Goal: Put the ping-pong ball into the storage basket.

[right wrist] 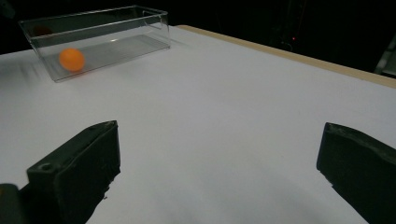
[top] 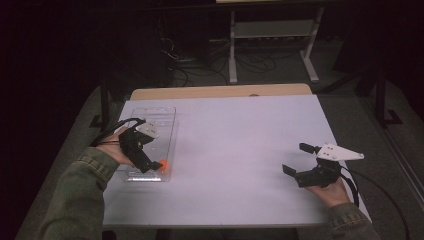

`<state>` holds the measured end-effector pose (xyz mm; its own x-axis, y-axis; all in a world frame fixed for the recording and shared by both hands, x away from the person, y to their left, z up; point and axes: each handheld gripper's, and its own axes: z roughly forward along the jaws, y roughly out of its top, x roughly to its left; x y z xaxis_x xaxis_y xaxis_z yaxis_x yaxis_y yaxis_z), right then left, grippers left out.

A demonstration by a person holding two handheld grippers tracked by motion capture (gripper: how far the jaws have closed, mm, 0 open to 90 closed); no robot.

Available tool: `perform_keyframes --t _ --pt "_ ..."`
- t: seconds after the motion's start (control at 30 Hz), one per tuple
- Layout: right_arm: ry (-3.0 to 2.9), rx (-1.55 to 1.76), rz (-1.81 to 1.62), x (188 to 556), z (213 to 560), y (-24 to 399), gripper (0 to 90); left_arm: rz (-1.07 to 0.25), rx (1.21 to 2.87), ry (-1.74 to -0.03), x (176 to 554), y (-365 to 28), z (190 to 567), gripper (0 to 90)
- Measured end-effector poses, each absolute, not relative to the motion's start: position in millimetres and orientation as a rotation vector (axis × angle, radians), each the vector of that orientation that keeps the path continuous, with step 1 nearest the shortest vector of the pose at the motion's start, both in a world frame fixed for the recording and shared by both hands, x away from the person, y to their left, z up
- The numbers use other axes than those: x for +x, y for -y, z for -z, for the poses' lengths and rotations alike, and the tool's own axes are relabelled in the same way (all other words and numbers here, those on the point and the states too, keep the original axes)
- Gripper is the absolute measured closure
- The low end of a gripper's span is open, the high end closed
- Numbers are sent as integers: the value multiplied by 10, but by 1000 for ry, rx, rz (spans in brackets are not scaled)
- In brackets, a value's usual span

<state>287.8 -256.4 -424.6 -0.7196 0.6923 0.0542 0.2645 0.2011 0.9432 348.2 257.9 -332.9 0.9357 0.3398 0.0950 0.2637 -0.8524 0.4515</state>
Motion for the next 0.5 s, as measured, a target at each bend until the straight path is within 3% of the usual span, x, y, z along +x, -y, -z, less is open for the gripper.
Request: perform_keyframes --t 0.5 --pt "-2100 898 -1527 2874 4248 2564 0 -338 2461 -501 3272 -2812 3344 0"
